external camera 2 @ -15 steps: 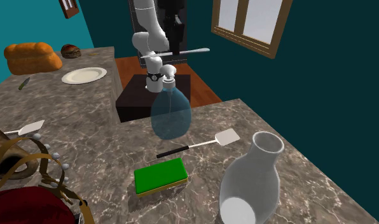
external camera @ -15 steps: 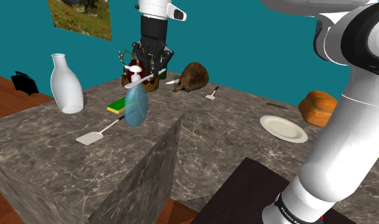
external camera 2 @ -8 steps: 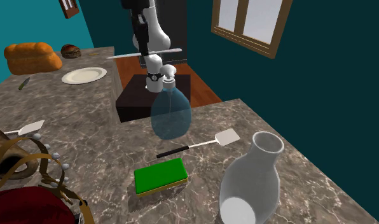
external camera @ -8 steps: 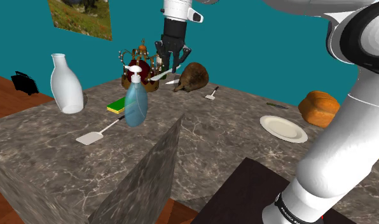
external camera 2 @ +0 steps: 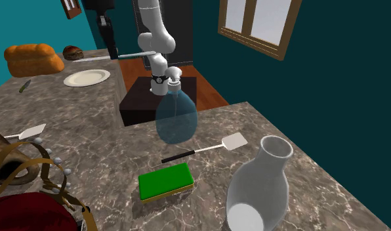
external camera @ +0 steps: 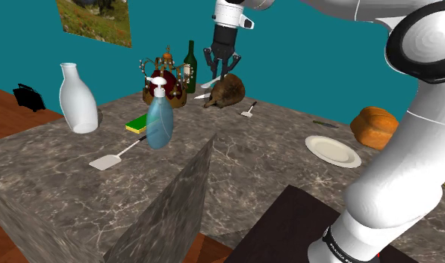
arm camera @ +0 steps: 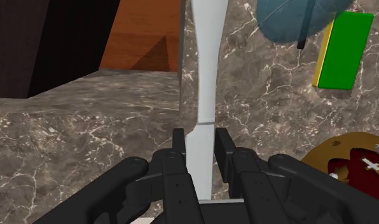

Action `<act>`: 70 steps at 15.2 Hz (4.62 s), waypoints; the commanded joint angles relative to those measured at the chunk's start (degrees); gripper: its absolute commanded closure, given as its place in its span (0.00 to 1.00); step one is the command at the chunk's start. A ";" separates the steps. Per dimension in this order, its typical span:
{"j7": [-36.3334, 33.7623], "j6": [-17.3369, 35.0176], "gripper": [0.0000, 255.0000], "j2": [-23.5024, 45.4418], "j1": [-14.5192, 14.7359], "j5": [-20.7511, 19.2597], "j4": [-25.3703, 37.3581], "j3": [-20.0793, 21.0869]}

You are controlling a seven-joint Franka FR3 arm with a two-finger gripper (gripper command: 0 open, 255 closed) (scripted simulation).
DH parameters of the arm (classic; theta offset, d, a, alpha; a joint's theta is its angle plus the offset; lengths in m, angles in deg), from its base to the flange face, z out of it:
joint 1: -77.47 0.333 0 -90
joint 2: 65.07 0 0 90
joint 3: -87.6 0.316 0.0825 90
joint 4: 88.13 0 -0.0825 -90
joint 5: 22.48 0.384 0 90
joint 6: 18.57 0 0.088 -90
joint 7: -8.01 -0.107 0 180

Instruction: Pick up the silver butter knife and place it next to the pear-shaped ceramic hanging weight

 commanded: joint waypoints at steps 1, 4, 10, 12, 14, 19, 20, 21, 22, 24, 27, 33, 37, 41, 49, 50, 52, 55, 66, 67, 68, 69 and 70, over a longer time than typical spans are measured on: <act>2.61 -0.17 1.00 0.83 -1.37 -0.23 0.94 -1.15; 6.01 -0.80 1.00 2.62 -3.16 -0.77 3.22 -2.66; 12.90 -3.19 1.00 8.68 -6.63 -2.51 11.29 -5.56; 13.01 -1.40 1.00 8.14 -6.86 -2.30 8.99 -5.61; 13.10 0.34 1.00 7.69 -7.06 -2.13 6.82 -5.65; 13.26 4.52 1.00 6.90 -7.43 -1.83 1.90 -5.75; 13.28 5.33 1.00 6.80 -7.49 -1.80 1.00 -5.77; 13.30 6.14 1.00 6.72 -7.54 -1.77 0.11 -5.79; 13.32 6.93 1.00 6.65 -7.58 -1.75 -0.75 -5.80; 13.34 8.51 1.00 6.56 -7.67 -1.72 -2.41 -5.84; 13.34 10.83 1.00 6.53 -7.76 -1.73 -4.75 -5.89; 13.25 15.33 1.00 6.87 -7.86 -1.91 -8.95 -5.99; 13.13 18.25 1.00 7.36 -7.87 -2.15 -11.42 -6.08; 12.94 21.11 1.00 8.05 -7.84 -2.47 -13.65 -6.18; 12.41 26.67 1.00 9.98 -7.67 -3.39 -17.41 -6.45; 12.33 27.35 1.00 10.27 -7.64 -3.53 -17.82 -6.50; 12.16 28.70 1.00 10.89 -7.57 -3.83 -18.59 -6.60; 11.87 30.70 1.00 11.89 -7.45 -4.31 -19.66 -6.77; 11.54 32.77 1.00 13.04 -7.29 -4.86 -20.65 -6.98; 11.54 32.77 0.00 13.04 -7.29 -4.86 -20.65 -6.98; 11.54 32.77 0.00 13.04 -7.29 -4.86 -20.65 -6.98; 11.54 32.77 0.00 13.04 -7.29 -4.86 -20.65 -6.98; 11.54 32.77 0.00 13.04 -7.29 -4.86 -20.65 -6.98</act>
